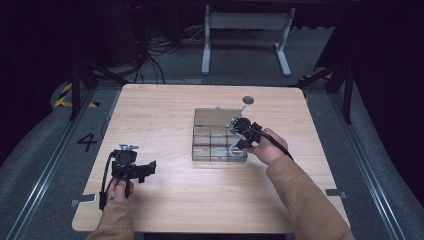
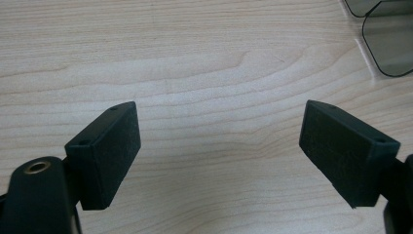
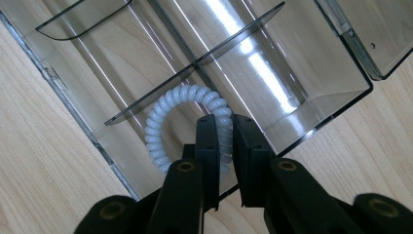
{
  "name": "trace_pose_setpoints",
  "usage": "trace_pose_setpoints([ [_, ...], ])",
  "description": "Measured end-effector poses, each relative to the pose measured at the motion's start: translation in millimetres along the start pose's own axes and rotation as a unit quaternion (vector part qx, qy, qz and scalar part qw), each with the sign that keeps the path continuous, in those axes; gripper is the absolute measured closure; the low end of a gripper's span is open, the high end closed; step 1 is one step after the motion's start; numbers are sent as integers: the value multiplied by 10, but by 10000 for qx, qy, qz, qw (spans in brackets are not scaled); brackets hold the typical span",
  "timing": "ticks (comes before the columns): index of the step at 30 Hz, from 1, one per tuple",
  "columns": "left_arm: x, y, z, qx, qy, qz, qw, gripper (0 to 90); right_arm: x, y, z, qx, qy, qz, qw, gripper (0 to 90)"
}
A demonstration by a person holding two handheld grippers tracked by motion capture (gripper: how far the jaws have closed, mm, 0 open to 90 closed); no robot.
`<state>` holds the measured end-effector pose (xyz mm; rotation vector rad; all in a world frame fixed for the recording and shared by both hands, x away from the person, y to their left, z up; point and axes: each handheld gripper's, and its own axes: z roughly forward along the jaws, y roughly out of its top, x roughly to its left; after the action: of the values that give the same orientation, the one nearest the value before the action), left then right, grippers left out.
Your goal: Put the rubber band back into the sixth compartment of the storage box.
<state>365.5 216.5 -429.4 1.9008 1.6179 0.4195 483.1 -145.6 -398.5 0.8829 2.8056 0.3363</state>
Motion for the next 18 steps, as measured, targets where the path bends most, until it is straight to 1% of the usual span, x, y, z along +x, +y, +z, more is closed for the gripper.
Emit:
trace_pose_setpoints([
  [3,0,0,0,0,-1,-2,10000,158,9,1,12,36,16,46,10000,817],
  [6,1,0,1,-5,-4,-1,10000,158,3,-3,25,39,33,-1,10000,817],
  [7,1,0,1,-6,-6,-3,10000,158,10,-3,31,57,46,47,10000,817],
  [10,1,0,0,-6,-6,-6,10000,158,11,-10,55,69,61,52,9999,817],
  [18,1,0,0,2,-3,0,10000,158,8,-13,75,75,110,-3,9999,814],
])
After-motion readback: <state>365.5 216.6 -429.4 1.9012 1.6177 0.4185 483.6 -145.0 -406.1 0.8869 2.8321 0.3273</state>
